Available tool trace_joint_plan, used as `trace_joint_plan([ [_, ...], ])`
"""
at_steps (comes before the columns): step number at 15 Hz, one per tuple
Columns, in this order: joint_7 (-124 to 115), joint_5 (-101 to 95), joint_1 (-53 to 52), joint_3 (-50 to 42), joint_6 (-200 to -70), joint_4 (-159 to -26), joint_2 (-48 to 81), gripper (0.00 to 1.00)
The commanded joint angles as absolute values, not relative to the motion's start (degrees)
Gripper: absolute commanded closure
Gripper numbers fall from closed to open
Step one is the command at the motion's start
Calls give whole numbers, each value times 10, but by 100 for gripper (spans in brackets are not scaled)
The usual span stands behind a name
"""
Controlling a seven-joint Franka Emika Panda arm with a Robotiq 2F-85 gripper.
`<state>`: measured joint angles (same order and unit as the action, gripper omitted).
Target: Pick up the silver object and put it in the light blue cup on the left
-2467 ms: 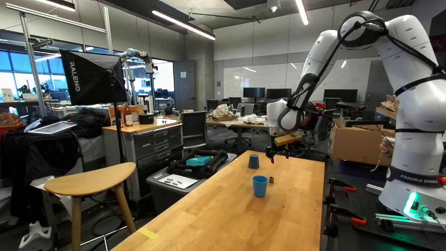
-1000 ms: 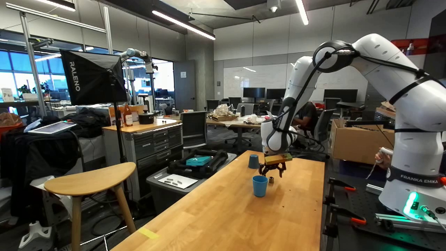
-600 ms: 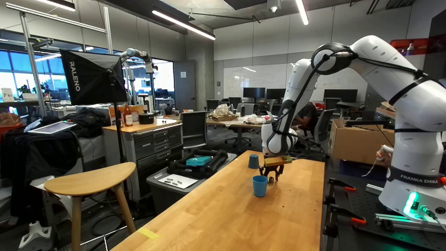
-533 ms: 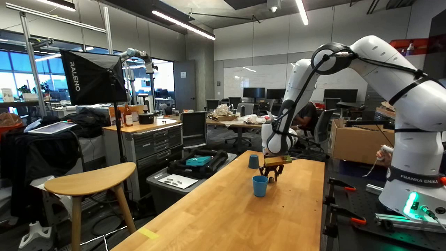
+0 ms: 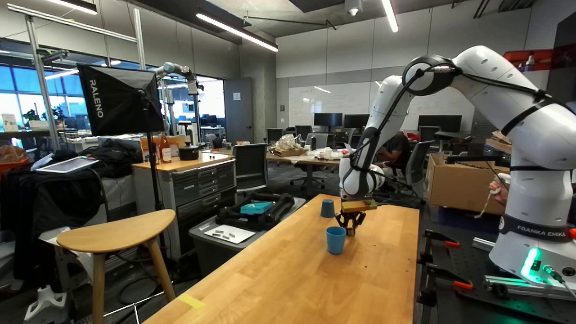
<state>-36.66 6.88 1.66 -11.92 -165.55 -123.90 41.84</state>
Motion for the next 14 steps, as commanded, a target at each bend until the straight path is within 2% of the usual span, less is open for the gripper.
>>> trace_joint_plan([
  [1,-296,103,50,-84,-1621,-1250,376,92],
  [8,-222,136,48,-40,-1589,-1295,262,92],
  [14,-199,174,38,1,-1537,-1299,246,92],
])
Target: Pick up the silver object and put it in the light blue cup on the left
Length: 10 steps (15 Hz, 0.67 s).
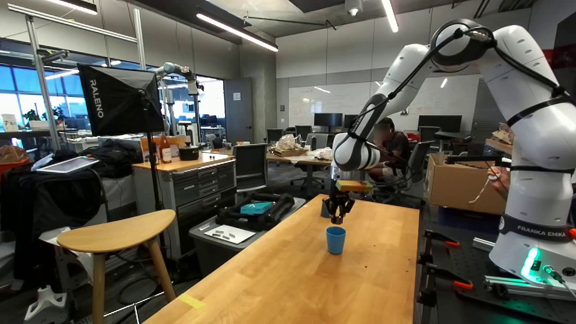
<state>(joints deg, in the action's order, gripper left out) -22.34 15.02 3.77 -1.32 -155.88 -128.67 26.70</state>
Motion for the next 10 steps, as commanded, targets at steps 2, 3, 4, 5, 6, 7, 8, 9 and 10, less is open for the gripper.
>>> trace_joint_plan([
  [2,-194,170,36,1,-1540,-1291,254,92],
  [3,-198,170,30,2,-1552,-1295,259,92],
  [4,-201,167,24,0,-1561,-1296,263,92],
  [5,-204,165,21,-1,-1562,-1294,267,92],
  [6,-204,165,19,0,-1562,-1293,271,92],
  [7,-208,162,13,-2,-1566,-1295,273,92],
  [8,-210,159,7,-3,-1568,-1295,276,92],
  [9,-211,160,5,-2,-1565,-1295,279,61],
  [10,-213,159,0,-3,-1566,-1296,282,42],
])
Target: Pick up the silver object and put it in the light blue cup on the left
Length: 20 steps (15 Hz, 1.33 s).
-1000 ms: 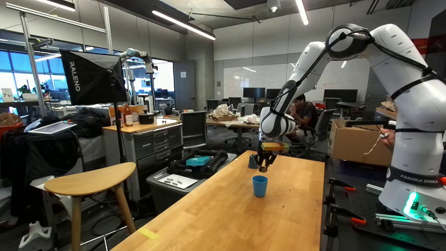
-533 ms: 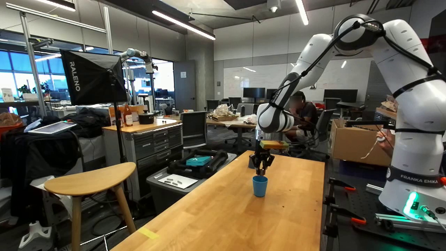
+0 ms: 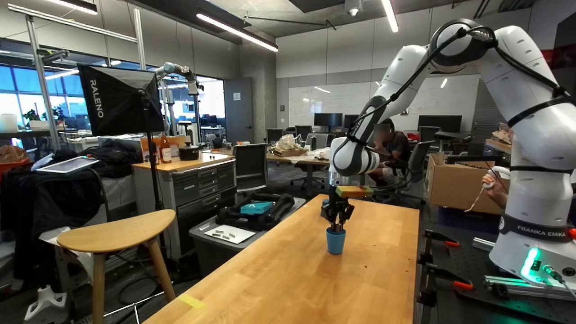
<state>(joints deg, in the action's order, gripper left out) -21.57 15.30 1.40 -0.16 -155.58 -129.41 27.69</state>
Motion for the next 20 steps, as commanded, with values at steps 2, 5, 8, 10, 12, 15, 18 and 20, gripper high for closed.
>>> trace_joint_plan([
  [2,-215,154,-10,-7,-1570,-1297,285,28],
  [5,-215,150,-16,-10,-1573,-1298,279,65],
  [8,-214,134,-23,-22,-1566,-1302,260,87],
  [10,-206,94,-29,-43,-1540,-1300,239,50],
  [12,-201,55,-33,-60,-1522,-1304,218,44],
  [15,-194,-19,-42,-82,-1494,-1315,175,19],
  [18,-185,-70,-36,-82,-1465,-1317,138,1],
  [20,-172,-80,-28,-71,-1445,-1318,117,0],
])
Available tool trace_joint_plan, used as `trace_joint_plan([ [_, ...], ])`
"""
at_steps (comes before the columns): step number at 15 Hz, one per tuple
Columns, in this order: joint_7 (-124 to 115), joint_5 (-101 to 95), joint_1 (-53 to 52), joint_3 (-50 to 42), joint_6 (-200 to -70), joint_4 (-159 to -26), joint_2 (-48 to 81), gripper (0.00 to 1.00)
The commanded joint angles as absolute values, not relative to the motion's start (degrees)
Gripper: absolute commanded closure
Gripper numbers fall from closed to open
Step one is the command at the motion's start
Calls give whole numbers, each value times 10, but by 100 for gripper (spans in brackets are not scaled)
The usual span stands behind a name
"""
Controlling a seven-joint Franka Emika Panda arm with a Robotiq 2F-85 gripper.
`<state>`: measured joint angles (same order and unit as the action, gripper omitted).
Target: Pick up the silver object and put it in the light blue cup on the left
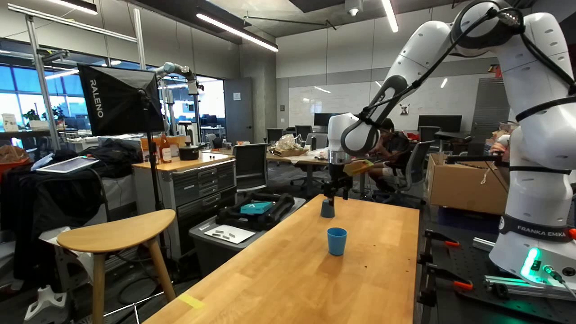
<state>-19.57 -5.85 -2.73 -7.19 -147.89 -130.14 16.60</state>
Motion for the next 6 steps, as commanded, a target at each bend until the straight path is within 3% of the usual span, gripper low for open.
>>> trace_joint_plan([
  [1,-158,-75,-24,-65,-1434,-1317,110,0],
  [6,-168,-67,-20,-63,-1442,-1303,133,0],
])
